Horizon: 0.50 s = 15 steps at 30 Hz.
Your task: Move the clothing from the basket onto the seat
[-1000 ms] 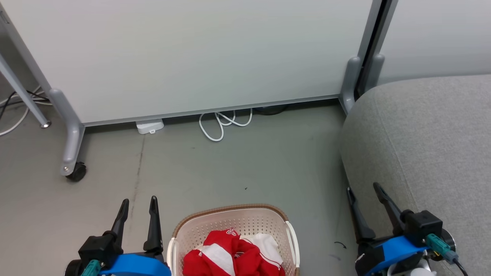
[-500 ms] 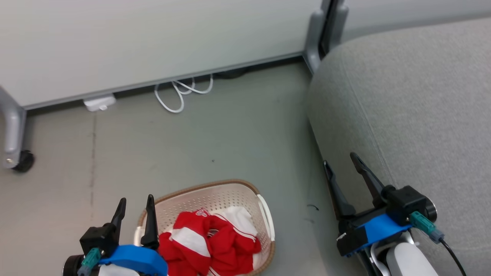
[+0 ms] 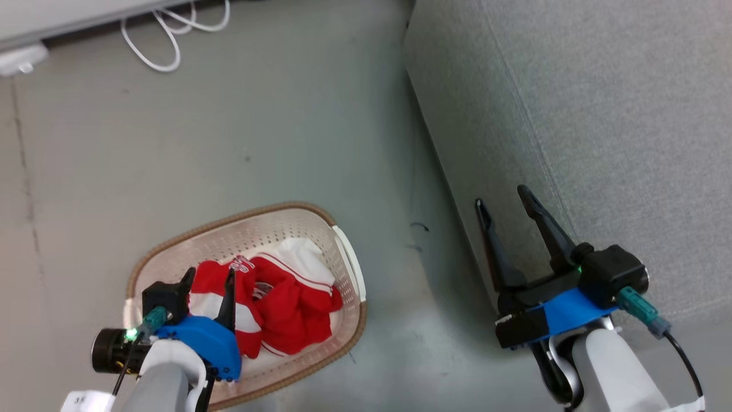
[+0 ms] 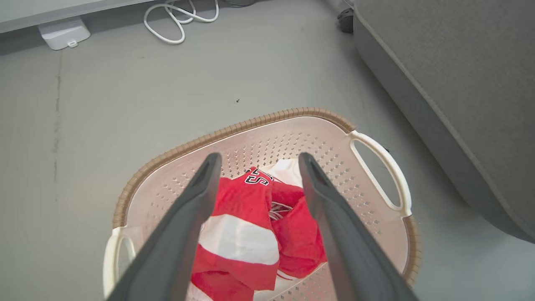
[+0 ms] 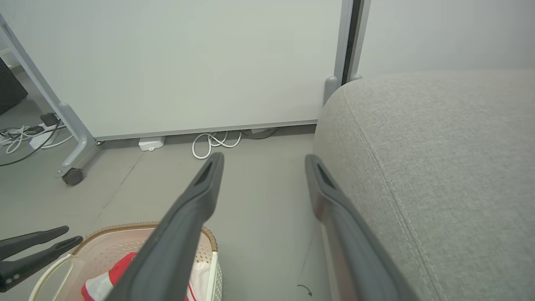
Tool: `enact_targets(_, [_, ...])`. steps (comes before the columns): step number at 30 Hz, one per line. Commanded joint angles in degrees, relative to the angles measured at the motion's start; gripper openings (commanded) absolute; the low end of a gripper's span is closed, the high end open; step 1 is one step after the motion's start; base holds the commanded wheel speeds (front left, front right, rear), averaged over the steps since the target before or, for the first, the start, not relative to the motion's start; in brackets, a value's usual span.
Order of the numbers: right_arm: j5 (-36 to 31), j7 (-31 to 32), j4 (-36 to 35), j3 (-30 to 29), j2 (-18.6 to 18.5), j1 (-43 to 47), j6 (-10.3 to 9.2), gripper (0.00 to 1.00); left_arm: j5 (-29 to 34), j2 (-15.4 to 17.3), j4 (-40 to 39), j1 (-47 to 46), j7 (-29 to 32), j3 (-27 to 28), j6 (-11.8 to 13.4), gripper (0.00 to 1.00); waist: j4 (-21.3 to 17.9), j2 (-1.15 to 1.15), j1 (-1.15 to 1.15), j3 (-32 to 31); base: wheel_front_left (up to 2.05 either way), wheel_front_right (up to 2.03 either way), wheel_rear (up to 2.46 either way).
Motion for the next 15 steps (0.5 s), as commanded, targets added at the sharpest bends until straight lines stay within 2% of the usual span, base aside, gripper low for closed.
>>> enact_targets(1, [0.3, -0.5, -0.4, 0.2, -0.1, -1.5, 0.03, 1.0, 0.4, 0.4, 1.5, -2.0, 0.2, -0.7, -0.3, 1.0, -1.8, 0.0, -0.03, 4.1, 0.0, 0.0, 0.0])
enact_targets(9, [1.6, -0.9, -0.9, 0.9, -0.1, -4.1, 0.03, 1.0, 3.5, 1.5, 10.1, -9.8, 0.6, -4.7, -0.4, 1.0, -2.1, 0.0, -0.03, 10.9, 0.0, 0.0, 0.0])
enact_targets(15, [2.5, -1.0, -1.7, 1.3, -0.1, -5.9, 0.03, 1.0, 5.1, 2.8, 14.5, -15.0, 1.6, -6.3, 0.8, 1.0, -2.3, 0.0, -0.03, 15.5, 0.0, 0.0, 0.0])
